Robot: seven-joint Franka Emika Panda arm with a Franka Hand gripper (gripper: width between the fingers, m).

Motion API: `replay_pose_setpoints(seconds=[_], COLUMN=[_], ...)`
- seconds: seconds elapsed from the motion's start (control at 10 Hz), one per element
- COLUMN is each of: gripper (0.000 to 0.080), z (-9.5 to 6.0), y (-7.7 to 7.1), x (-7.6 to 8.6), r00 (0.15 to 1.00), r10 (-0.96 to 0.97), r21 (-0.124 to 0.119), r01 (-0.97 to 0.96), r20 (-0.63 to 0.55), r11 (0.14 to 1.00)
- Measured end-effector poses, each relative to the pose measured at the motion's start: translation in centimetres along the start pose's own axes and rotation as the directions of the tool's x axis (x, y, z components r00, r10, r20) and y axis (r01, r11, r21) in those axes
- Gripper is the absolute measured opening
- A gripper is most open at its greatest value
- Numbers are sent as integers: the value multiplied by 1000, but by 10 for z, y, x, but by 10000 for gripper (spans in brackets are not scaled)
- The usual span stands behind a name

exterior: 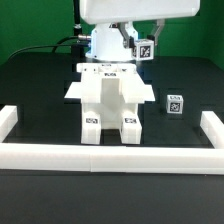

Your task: Assemble chair

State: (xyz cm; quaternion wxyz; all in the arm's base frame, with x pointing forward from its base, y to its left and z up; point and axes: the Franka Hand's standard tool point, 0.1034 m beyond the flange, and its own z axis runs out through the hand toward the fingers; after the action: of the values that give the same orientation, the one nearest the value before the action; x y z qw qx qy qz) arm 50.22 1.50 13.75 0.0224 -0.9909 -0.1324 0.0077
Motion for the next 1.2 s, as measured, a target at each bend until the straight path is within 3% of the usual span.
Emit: replay_pose_setpoints(seconds=[0.9, 1.1, 1.2], gripper=[285, 285, 285], z=[6, 6, 6], y=[14, 15, 13], x=[12, 12, 9], r00=[998, 997, 997], r10=[-7, 8, 57], r21=[-44, -46, -34], r01=[4, -11, -59], r20=[-70, -76, -59], r11=[999, 999, 998])
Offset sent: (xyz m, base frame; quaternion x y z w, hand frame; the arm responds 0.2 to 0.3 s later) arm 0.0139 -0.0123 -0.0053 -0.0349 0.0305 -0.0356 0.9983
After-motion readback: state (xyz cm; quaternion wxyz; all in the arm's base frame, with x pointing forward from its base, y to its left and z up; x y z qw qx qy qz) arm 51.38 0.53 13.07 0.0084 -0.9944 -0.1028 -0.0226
